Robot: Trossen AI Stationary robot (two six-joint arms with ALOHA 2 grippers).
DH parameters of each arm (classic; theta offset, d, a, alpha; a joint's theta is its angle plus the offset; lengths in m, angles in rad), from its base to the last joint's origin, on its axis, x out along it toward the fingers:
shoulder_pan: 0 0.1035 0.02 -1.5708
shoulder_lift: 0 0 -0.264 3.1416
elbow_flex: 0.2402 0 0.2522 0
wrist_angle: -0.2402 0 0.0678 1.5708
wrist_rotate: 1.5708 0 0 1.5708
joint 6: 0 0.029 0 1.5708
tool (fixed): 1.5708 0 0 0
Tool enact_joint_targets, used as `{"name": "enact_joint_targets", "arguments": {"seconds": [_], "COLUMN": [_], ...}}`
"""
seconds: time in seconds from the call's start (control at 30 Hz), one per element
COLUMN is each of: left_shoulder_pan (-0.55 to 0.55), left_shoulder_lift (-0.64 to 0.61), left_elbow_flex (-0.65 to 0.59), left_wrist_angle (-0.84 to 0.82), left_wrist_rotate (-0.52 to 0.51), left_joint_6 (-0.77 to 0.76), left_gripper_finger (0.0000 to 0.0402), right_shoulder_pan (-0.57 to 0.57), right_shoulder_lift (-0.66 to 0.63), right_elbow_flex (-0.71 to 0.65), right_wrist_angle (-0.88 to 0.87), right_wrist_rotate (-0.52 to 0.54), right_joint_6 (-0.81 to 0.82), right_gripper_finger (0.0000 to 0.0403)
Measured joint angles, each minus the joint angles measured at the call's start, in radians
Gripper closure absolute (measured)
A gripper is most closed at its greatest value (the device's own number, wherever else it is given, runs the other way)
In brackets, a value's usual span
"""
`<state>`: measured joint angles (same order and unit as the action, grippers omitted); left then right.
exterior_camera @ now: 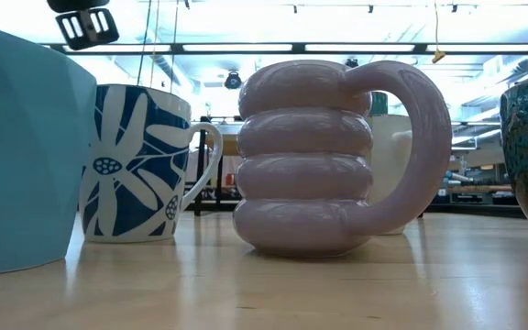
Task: Place coffee mugs
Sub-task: Put the white patterned mug on the shelf
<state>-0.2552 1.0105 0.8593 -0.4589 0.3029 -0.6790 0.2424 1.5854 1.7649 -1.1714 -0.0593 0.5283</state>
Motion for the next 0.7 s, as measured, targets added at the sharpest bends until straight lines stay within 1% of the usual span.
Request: {"name": "enact_joint_targets", "arguments": {"seconds": [0.1, 0.2, 0.27, 0.4, 0.5, 0.7], "left_shoulder_pan": [-0.052, -0.093, -0.118, -0.171, -0.188, -0.186], "left_shoulder_lift": [0.077, 0.15, 0.195, 0.288, 0.36, 0.5], "left_elbow_flex": [0.025, 0.055, 0.078, 0.149, 0.217, 0.347], "left_wrist_angle": [-0.012, -0.011, -0.013, -0.074, -0.17, -0.392], "left_wrist_rotate": [-0.006, -0.031, -0.055, -0.149, -0.223, -0.307], "left_joint_6": [0.044, 0.127, 0.22, 0.46, 0.564, 0.742], "left_gripper_finger": [0.0261, 0.0261, 0.0261, 0.0261, 0.0261, 0.0261], "right_shoulder_pan": [0.046, 0.087, 0.113, 0.153, 0.175, 0.225], "right_shoulder_lift": [-0.026, -0.05, -0.062, -0.077, -0.078, -0.077], "right_elbow_flex": [0.0, 0.0, 0.0, 0.001, 0.001, 0.001], "right_wrist_angle": [0.0, 0.0, 0.0, -0.002, -0.005, -0.007], "right_wrist_rotate": [0.049, 0.1, 0.133, 0.179, 0.182, 0.208], "right_joint_6": [0.042, 0.081, 0.102, 0.131, 0.157, 0.187], "right_gripper_finger": [0.0298, 0.0298, 0.0298, 0.0298, 0.0298, 0.0298]}}
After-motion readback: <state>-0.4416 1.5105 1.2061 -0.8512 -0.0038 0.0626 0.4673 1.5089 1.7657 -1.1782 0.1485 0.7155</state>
